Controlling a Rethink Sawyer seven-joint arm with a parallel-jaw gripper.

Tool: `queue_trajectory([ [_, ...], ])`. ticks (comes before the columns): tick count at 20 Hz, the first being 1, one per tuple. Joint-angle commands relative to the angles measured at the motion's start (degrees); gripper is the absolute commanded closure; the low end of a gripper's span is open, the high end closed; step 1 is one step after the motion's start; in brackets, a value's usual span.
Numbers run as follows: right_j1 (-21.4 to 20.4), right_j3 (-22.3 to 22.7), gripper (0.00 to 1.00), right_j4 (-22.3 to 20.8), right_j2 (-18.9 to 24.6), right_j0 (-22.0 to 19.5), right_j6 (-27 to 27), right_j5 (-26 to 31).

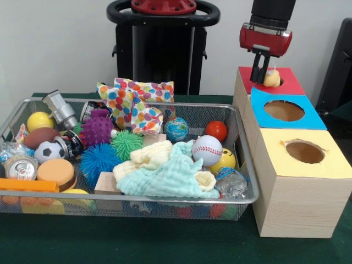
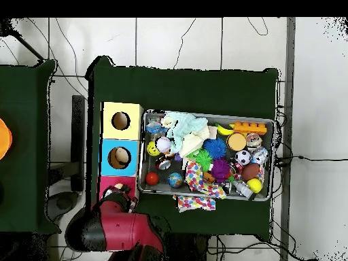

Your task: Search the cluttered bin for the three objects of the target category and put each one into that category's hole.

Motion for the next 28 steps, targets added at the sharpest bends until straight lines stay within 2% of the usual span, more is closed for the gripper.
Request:
queue_trajectory([
  [1, 0.87, 1.57, 1.00, 2.22, 6.30, -0.12, 9.88, -1.33],
  [9, 0.05, 0.69, 1.00, 3.48, 7.92, -0.26, 10.17, -0.45],
  [16, 0.09, -0.31, 1.00, 3.98, 7.08, 0.64, 9.68, 0.58],
  [21, 0.64, 0.16, 1.00, 3.19, 6.68, 1.09, 9.35, -0.68],
  [23, 0.68, 0.05, 1.00, 1.35, 5.64, 1.39, 7.30, 0.29],
  [25, 0.67, 1.82, 1.00, 0.50, 7.37, -0.60, 6.59, -0.50],
  [28, 1.56, 2.29, 1.00, -0.82, 7.25, -1.09, 5.82, -2.03],
])
